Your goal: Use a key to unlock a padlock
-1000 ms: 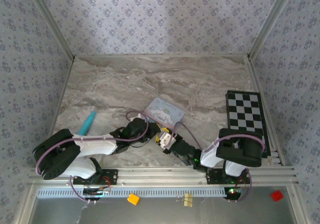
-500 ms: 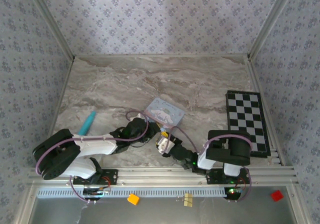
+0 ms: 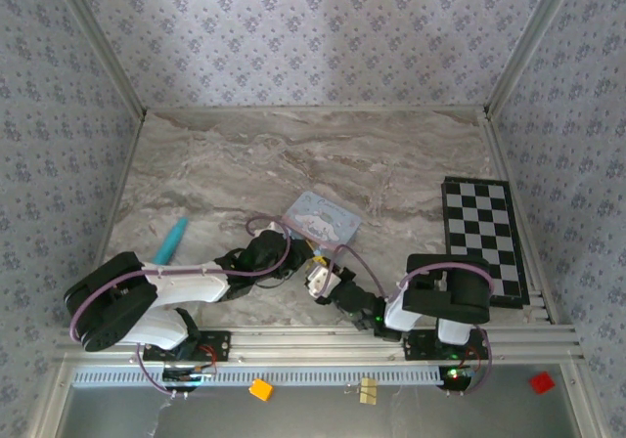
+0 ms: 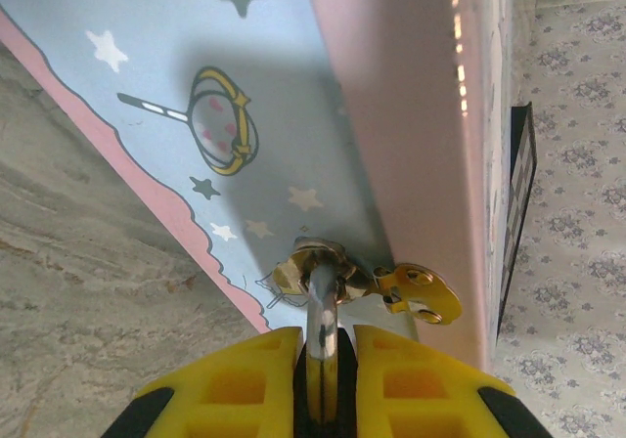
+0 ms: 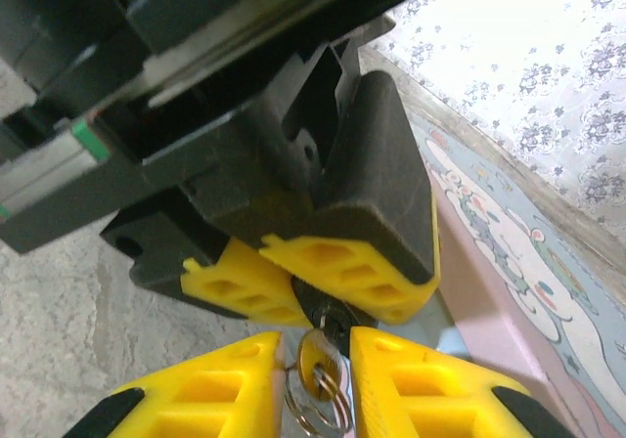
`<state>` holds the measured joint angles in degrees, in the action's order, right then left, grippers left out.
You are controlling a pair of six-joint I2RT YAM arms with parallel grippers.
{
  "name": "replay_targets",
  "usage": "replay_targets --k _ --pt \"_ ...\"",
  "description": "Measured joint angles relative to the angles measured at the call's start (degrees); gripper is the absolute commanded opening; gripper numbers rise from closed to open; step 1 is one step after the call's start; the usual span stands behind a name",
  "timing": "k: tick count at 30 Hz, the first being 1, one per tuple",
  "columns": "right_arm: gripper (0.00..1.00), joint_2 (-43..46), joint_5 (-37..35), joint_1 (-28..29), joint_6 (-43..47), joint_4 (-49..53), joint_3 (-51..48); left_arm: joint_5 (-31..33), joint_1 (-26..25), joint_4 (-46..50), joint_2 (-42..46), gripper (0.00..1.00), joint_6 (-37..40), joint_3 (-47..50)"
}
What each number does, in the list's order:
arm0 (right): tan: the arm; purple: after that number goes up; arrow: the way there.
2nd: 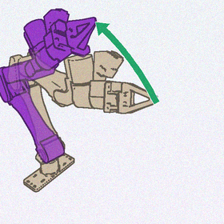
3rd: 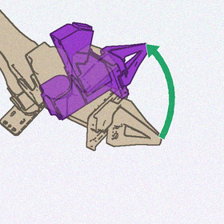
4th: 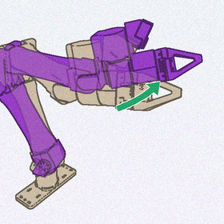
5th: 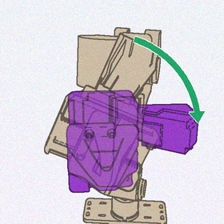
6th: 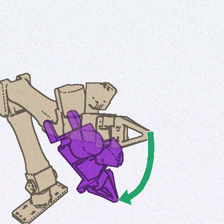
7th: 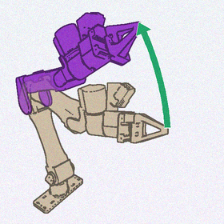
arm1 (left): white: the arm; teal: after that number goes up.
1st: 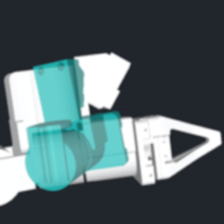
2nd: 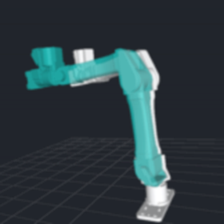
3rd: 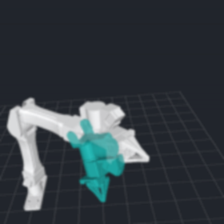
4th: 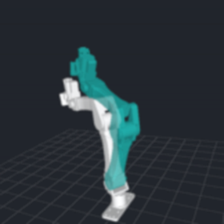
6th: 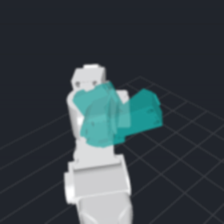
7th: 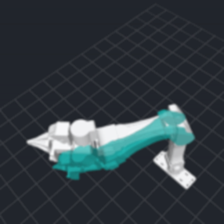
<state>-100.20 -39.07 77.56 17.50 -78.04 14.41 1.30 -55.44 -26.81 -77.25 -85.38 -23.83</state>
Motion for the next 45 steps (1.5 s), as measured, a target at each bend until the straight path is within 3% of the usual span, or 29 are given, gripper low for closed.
replay_targets --k 5,16,28,39,43,45 --pt "0.18 -1.14 -1.16 0.00 -0.09 -0.22 1.18 0.02 -0.04 -0.17 0.00 0.00 -0.15 0.02" --pt "0.21 -2.14 -3.82 0.00 -1.79 -0.24 1.29 0.22 -0.04 -0.24 0.00 0.00 -0.15 0.02" --pt "0.09 -1.79 -3.93 0.09 -5.46 0.24 1.29 0.68 -0.07 -0.87 0.02 0.00 -0.15 0.02" --pt "0.06 5.79 1.51 -2.78 -32.13 6.67 -0.04 1.05 -0.17 -4.15 -0.20 0.00 0.20 -0.22" --pt "0.04 7.32 2.93 -3.15 -38.07 9.16 -0.46 0.85 -0.35 -4.72 -1.09 0.00 0.28 -0.24" --pt "0.03 8.02 3.13 -3.19 -40.35 10.99 -0.50 0.79 -0.46 -4.92 -1.90 0.06 0.28 -0.46"
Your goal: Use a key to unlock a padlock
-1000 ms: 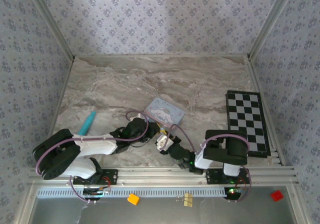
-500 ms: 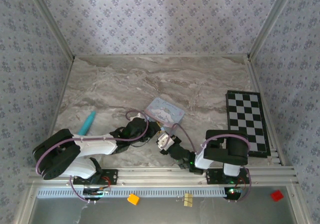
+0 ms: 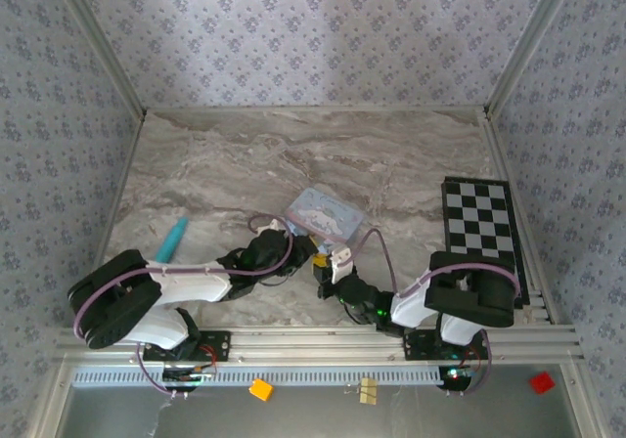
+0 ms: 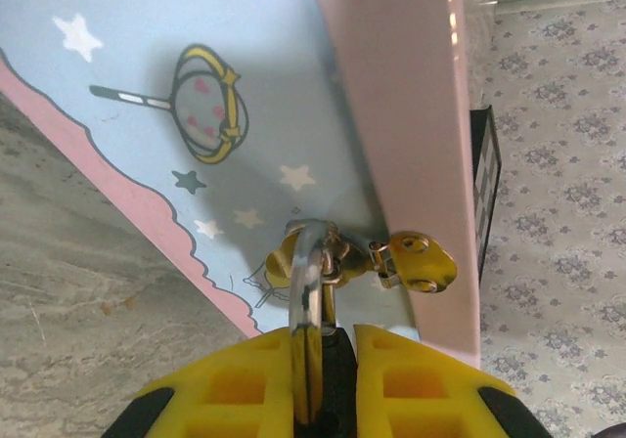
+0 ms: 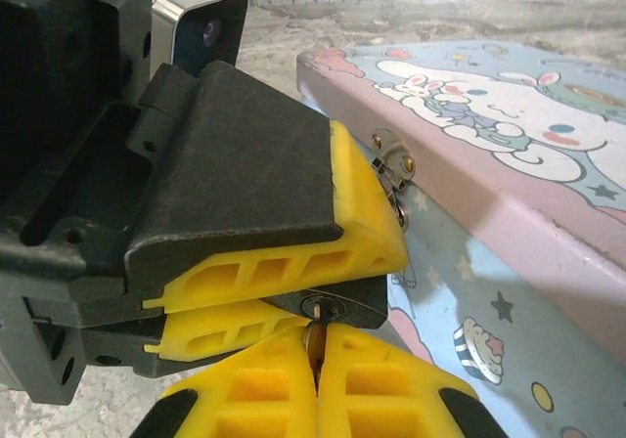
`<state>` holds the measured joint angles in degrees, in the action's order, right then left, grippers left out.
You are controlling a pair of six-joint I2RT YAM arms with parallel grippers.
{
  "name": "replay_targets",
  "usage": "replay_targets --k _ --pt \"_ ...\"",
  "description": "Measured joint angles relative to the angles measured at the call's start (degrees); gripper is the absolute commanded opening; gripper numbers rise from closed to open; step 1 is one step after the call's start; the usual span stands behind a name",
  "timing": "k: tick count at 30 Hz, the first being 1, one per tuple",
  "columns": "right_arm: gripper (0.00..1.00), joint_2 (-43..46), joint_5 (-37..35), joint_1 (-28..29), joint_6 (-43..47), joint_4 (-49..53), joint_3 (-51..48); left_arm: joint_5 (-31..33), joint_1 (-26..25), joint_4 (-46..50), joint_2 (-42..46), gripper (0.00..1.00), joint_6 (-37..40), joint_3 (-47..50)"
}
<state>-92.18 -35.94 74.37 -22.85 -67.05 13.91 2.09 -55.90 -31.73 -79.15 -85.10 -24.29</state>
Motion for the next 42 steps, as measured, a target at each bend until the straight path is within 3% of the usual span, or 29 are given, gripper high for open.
replay_targets --k 6,13,16,21,26,30,36,42 --pt "0.01 1.22 -0.11 -0.48 -4.92 2.58 -1.66 -1.42 0.13 0.83 -1.77 0.37 0.96 -1.31" --pt "0.01 4.48 -0.63 -4.46 -12.63 8.63 -5.53 -5.22 4.81 5.77 -1.73 0.59 6.10 -5.03" --pt "0.00 6.73 -0.04 -5.64 -15.26 10.03 -6.47 -6.43 7.41 11.30 -0.79 0.67 9.97 -6.82" --pt "0.00 10.99 3.32 -9.01 -18.64 12.41 -8.33 -4.11 10.47 28.30 1.70 0.81 20.52 -14.64" --pt "0.00 16.06 7.06 -11.93 -21.64 16.06 -9.09 -2.51 14.51 35.30 1.31 0.87 29.79 -21.59" --pt "0.00 21.77 9.73 -14.73 -23.39 20.63 -9.94 -3.91 17.46 36.11 -4.68 0.88 34.71 -25.79" --pt "0.00 31.52 15.67 -20.72 -25.68 29.40 -10.21 -8.41 17.22 34.58 -15.15 0.87 37.35 -30.14" --pt "0.00 40.83 22.14 -27.56 -27.80 38.58 -10.36 -10.27 15.37 31.89 -18.32 0.85 37.33 -31.17"
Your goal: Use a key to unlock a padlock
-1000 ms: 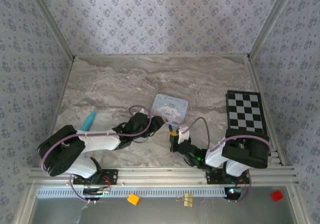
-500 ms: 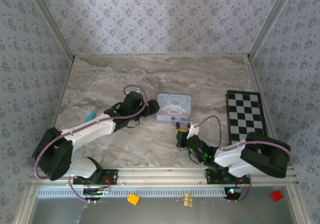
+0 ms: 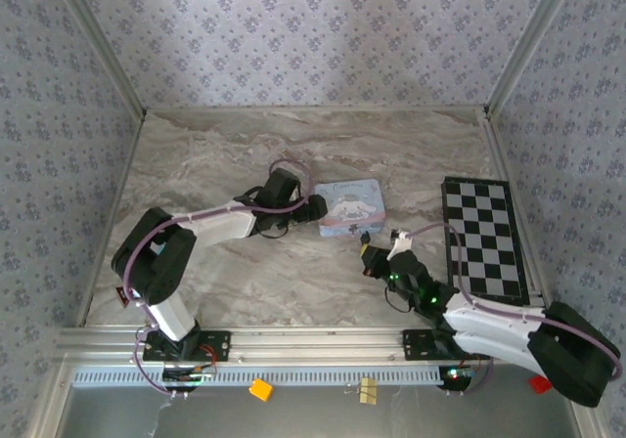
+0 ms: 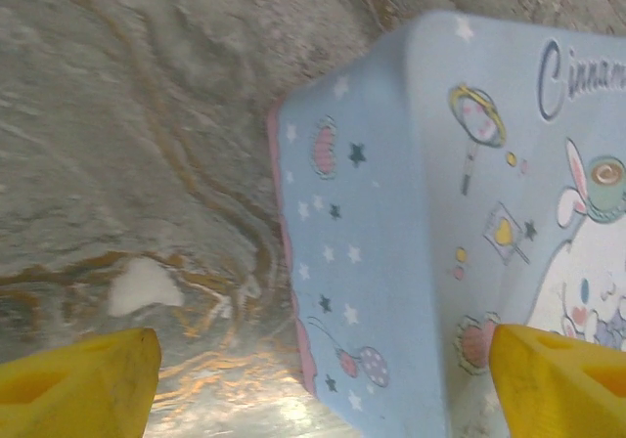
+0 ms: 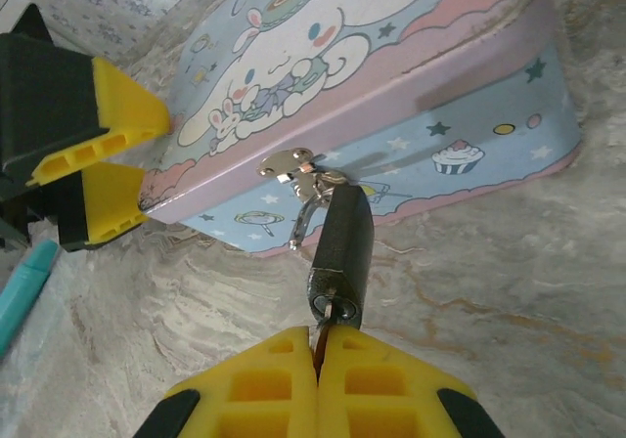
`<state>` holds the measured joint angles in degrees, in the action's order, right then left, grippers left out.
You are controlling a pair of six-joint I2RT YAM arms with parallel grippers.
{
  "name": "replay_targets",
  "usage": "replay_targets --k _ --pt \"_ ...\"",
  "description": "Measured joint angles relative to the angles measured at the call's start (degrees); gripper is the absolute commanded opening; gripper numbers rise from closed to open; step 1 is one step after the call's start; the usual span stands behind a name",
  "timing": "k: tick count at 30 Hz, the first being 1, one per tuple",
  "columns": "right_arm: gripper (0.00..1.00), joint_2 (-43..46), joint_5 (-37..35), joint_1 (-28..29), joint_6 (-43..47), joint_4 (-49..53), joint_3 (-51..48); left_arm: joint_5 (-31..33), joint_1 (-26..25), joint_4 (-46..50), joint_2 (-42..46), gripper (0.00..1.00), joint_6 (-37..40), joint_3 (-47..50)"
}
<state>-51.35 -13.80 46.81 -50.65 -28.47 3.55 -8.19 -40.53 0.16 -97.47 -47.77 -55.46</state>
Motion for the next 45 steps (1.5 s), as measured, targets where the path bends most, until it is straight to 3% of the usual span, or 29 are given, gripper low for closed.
replay_targets --k 9,14,19,29,37,45 --pt "0.01 -1.62 10.03 -7.39 -1.49 3.02 0.52 1.81 -3.02 -5.07 -0.94 0.79 -2.19 1.62" --pt "0.14 -6.47 13.42 -8.07 -1.25 3.58 2.89 2.19 -3.15 -9.55 -0.68 0.78 -3.72 4.09" --pt "0.30 -5.81 15.26 -11.10 0.48 7.37 2.99 2.84 -3.37 -11.41 -0.46 0.78 -4.44 5.18" --pt "0.52 -2.08 27.28 -23.56 9.27 15.41 5.38 2.86 -3.41 -12.00 -0.44 0.77 -4.63 5.40" --pt "0.52 -14.60 37.77 -28.50 17.22 11.19 9.11 2.84 -3.41 -12.59 -0.44 0.78 -4.85 5.70" --pt "0.48 -24.65 41.70 -28.44 20.06 4.22 12.02 2.84 -3.41 -13.31 -0.39 0.76 -4.90 6.14"
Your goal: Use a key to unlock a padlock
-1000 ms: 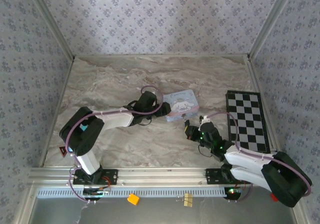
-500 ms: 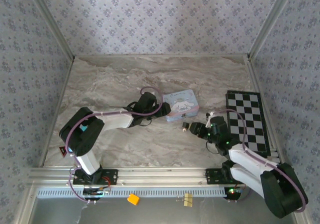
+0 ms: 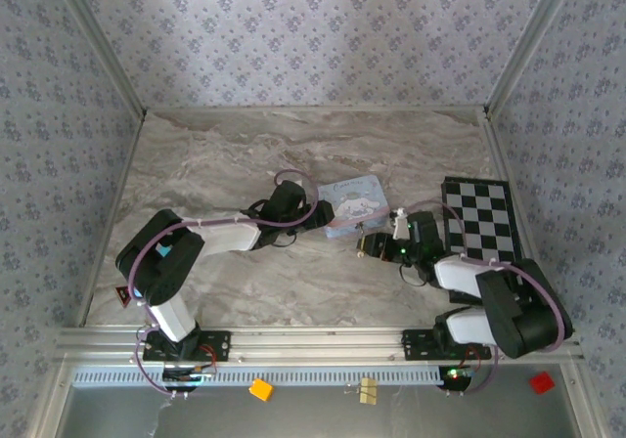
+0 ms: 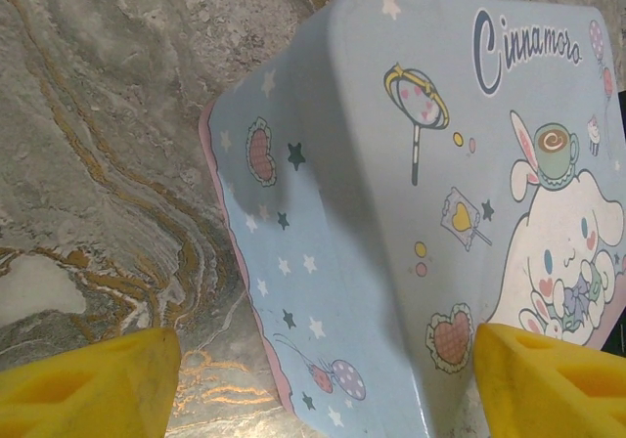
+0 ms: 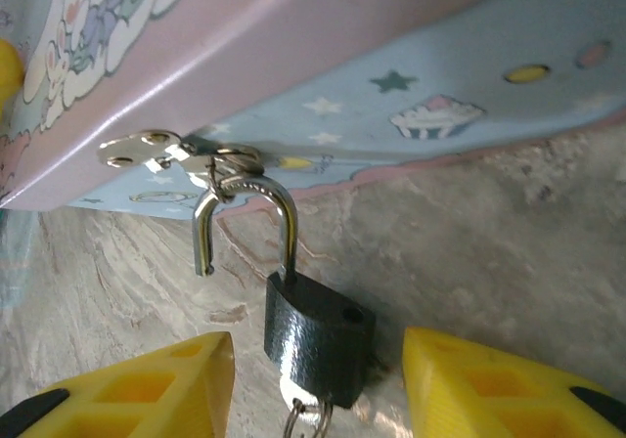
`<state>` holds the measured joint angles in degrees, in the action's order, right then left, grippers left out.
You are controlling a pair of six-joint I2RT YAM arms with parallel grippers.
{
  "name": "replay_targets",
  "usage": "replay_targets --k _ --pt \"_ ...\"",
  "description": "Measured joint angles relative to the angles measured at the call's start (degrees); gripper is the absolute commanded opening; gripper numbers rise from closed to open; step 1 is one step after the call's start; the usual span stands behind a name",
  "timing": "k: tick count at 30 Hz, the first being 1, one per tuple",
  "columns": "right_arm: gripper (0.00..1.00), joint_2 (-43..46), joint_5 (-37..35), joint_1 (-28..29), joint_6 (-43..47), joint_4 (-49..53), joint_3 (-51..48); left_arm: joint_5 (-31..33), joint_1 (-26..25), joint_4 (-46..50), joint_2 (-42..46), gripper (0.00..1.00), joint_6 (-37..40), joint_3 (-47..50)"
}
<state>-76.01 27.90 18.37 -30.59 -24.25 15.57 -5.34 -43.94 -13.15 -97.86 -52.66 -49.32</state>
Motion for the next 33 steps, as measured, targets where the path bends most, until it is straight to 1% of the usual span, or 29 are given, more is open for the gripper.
replay_targets --k 7,12,15,19,22,27,33 --pt "0.46 -3.63 -2.75 3.21 1.79 -1.90 2.10 0.02 0.00 -1.73 0.44 0.76 -1.07 1.29" --pt "0.43 -6.25 -5.07 4.85 2.25 -2.12 3.89 0.02 0.00 -2.05 0.46 0.76 -1.51 1.51" --pt "0.38 -7.45 -7.41 6.25 2.69 -2.10 4.70 0.00 0.00 -2.23 0.46 0.76 -1.79 1.64" --pt "0.26 -8.72 -10.27 7.37 3.23 -2.01 5.49 0.02 0.00 -2.60 0.48 0.76 -1.92 1.84" --pt "0.20 -9.66 -10.54 7.80 2.99 -3.52 6.05 0.02 0.00 -2.80 0.48 0.76 -1.97 1.92" --pt "0.15 -9.84 -9.62 8.09 1.25 -4.98 5.92 0.22 0.00 -2.84 0.48 0.76 -2.08 1.92" --pt "0.11 -5.07 -8.79 6.40 -1.40 -2.45 3.98 0.26 0.00 -2.75 0.61 0.75 -2.10 2.03"
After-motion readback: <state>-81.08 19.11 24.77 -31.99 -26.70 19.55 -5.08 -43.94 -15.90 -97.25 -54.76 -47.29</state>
